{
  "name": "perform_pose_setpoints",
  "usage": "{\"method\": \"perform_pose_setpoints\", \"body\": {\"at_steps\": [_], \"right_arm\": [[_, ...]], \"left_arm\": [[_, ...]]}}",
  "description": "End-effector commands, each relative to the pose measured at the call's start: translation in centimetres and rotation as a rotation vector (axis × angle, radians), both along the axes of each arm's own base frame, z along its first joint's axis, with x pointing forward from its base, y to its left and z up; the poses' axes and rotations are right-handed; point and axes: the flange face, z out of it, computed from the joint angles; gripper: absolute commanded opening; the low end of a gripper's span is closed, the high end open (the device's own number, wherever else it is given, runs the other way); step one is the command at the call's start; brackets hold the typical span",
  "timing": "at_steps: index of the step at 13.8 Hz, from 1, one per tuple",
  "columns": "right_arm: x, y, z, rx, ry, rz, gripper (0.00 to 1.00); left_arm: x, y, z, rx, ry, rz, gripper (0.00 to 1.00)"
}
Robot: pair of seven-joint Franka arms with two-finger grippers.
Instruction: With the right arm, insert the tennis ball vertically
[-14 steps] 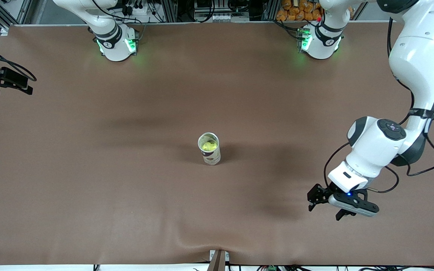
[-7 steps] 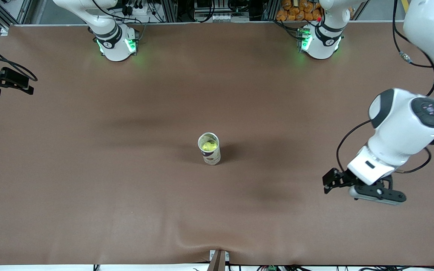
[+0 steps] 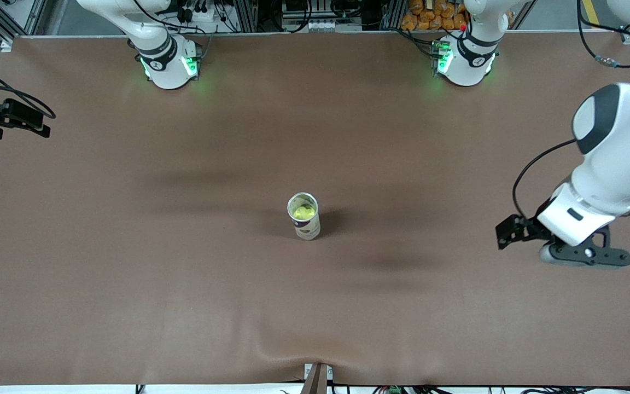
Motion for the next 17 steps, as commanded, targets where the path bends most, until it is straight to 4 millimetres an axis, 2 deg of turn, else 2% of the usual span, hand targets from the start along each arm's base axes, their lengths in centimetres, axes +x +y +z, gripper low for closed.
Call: {"method": "perform_pose_setpoints", "body": {"at_steps": [1, 4, 6, 8, 13, 15, 17], "right_arm": [[-0.5, -0.2, 0.2, -0.010, 0.013, -0.005, 1.00], [-0.8, -0.3, 0.1, -0.008, 0.033, -0.006, 1.00], [-0.9, -0.3, 0.1, -0.008, 0.039, -0.004, 1.00], [-1.3, -0.1, 0.0, -0.004, 0.066, 0.000, 1.00], [-1.5, 0.4, 0.0, -0.004, 0.079, 0.010, 1.00], [-1.6, 0.8, 0.0, -0.005, 0.079, 0.013, 1.00], [-1.7, 1.1, 0.1, -0.006, 0.074, 0.016, 1.00]], "left_arm": [[-2.3, 0.3, 2.7, 0.042, 0.050, 0.026, 1.00], [-4.1, 0.7, 4.1, 0.092, 0.115, 0.039, 1.00], [-5.2, 1.0, 6.0, 0.113, 0.106, 0.054, 1.00], [-5.6, 2.6, 6.9, 0.122, 0.110, 0.077, 1.00], [-6.7, 3.7, 9.7, 0.143, 0.084, 0.090, 1.00], [-6.9, 3.7, 10.1, 0.145, 0.077, 0.092, 1.00], [-7.7, 4.6, 11.6, 0.152, 0.055, 0.128, 1.00]]}}
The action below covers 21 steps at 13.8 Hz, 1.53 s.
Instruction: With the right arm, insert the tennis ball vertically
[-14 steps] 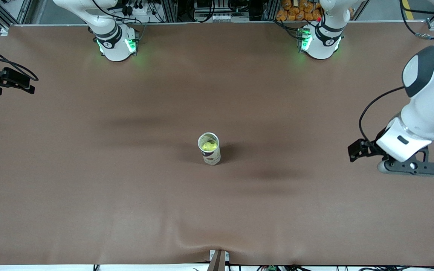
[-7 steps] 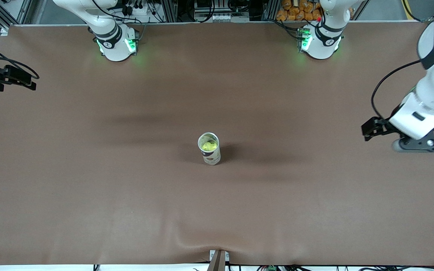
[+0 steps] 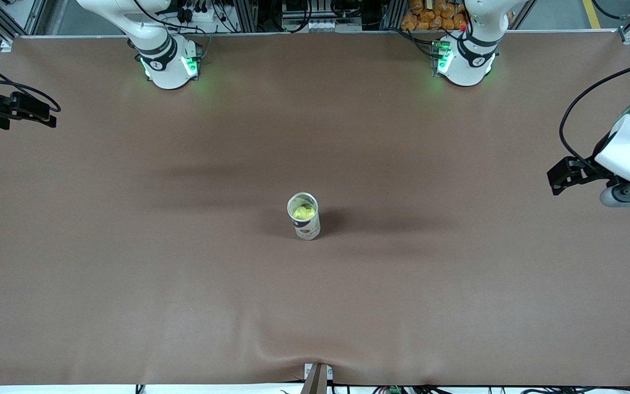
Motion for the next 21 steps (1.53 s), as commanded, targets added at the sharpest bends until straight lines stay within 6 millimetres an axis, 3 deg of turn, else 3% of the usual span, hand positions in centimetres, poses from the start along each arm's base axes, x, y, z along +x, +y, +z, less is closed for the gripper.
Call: {"method": "perform_pose_setpoints", "body": {"at_steps": [1, 5, 11, 21], "right_arm": [[-0.7, 0.8, 0.4, -0.007, -0.004, 0.010, 1.00], [-0.2, -0.1, -0.1, -0.028, -0.074, -0.006, 1.00], [-0.3, -3.6, 0.6, -0.031, -0.097, -0.078, 1.00], [0.0, -2.9, 0.7, -0.030, -0.105, -0.065, 1.00]], "left_arm": [[-1.9, 0.3, 2.3, 0.007, -0.014, 0.030, 1.00], [-2.9, 2.0, 2.2, -0.109, 0.060, 0.114, 1.00], [-6.0, 1.7, 1.5, -0.093, 0.089, 0.111, 1.00], [-9.2, 0.1, 3.6, -0.136, 0.081, 0.154, 1.00]]}}
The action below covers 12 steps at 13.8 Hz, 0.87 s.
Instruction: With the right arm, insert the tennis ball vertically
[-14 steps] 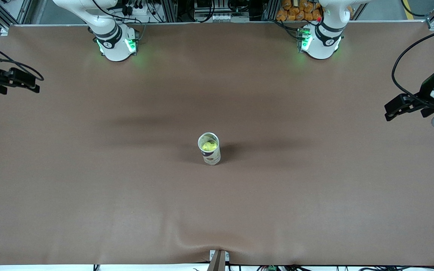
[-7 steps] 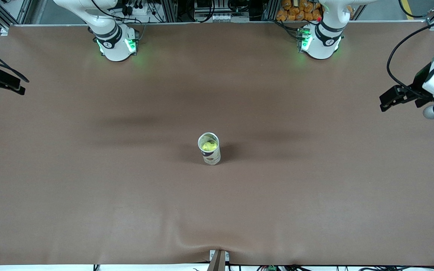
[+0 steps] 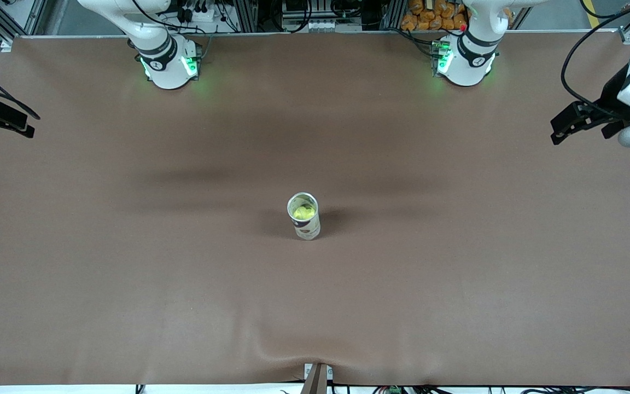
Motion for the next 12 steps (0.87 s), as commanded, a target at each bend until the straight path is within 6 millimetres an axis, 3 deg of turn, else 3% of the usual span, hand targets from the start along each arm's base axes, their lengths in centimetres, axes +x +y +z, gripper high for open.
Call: {"method": "perform_pose_setpoints", "body": {"at_steps": [1, 12], "right_arm": [[-0.46, 0.49, 0.44, 0.000, -0.015, -0.003, 1.00], [-0.60, 0.19, 0.30, 0.003, -0.004, -0.006, 1.00]], "left_arm": [[-1.15, -0.92, 0.29, -0.014, 0.012, 0.007, 1.00], [-1.36, -1.34, 0.39, -0.014, 0.043, -0.021, 1.00]]}}
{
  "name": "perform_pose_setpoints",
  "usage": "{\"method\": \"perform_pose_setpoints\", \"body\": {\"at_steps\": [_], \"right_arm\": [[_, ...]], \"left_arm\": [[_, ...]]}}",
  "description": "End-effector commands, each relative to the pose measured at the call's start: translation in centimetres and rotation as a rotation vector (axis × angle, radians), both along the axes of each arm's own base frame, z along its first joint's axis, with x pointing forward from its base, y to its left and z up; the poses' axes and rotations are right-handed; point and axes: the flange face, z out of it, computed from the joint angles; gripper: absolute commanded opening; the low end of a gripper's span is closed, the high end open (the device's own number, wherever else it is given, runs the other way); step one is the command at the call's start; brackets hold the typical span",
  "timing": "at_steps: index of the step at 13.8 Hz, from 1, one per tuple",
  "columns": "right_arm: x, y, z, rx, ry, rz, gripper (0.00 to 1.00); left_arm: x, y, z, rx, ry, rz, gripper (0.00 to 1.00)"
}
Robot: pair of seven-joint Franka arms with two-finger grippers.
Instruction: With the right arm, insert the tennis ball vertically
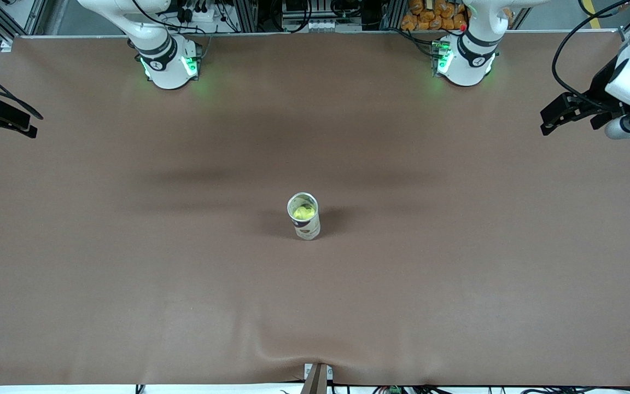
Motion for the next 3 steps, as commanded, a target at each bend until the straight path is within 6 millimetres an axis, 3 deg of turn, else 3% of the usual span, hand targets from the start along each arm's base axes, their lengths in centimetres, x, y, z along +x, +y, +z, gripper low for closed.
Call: {"method": "perform_pose_setpoints", "body": {"at_steps": [1, 3], "right_arm": [[-0.54, -0.02, 0.46, 0.002, -0.013, -0.010, 1.00], [-0.23, -0.13, 0.57, -0.001, -0.036, -0.013, 1.00]], "left_arm": [[-0.61, -0.10, 0.67, -0.015, 0.005, -0.002, 1.00], [-0.73, 0.00, 0.56, -0.014, 0.017, 0.000, 1.00]]}}
